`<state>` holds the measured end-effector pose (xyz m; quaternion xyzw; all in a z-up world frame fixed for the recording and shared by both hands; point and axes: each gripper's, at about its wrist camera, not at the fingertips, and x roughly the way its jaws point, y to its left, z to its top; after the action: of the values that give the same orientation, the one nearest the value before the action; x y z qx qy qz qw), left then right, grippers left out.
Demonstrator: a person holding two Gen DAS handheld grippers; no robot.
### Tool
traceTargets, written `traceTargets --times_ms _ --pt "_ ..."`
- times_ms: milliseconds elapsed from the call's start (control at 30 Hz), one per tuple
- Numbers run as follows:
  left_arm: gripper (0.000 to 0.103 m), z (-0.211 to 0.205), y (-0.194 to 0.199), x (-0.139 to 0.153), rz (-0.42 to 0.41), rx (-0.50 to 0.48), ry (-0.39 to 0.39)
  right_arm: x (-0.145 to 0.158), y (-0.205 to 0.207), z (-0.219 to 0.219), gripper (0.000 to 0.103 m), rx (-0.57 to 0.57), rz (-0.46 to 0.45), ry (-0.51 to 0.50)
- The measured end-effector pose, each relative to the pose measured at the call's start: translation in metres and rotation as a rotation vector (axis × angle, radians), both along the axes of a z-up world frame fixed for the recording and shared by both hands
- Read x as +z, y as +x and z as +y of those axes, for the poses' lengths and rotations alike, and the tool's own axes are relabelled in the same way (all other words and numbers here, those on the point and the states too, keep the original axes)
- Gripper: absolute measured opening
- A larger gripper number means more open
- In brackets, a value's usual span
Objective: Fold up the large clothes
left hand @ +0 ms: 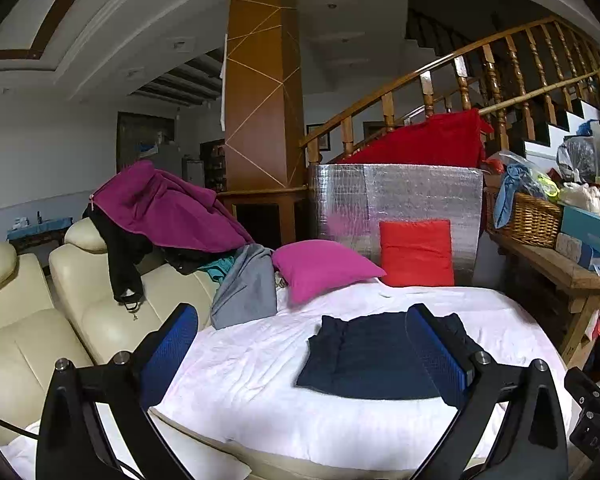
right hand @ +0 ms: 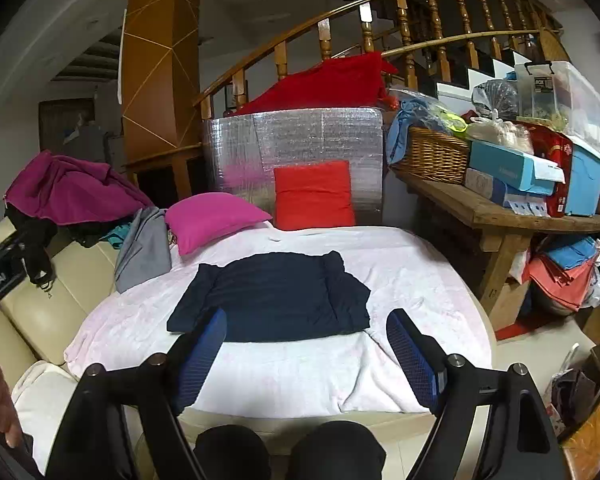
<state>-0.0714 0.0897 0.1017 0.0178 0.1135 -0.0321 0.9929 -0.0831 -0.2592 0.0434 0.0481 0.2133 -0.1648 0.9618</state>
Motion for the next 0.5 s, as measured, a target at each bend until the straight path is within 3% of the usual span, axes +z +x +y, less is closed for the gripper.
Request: traceTargets --times_ms 500 --pt "0.103 0.004 0.016 -0.008 0.01 0.017 0.014 0.007 0.016 0.004 0.085 0.021 -0.039 0.056"
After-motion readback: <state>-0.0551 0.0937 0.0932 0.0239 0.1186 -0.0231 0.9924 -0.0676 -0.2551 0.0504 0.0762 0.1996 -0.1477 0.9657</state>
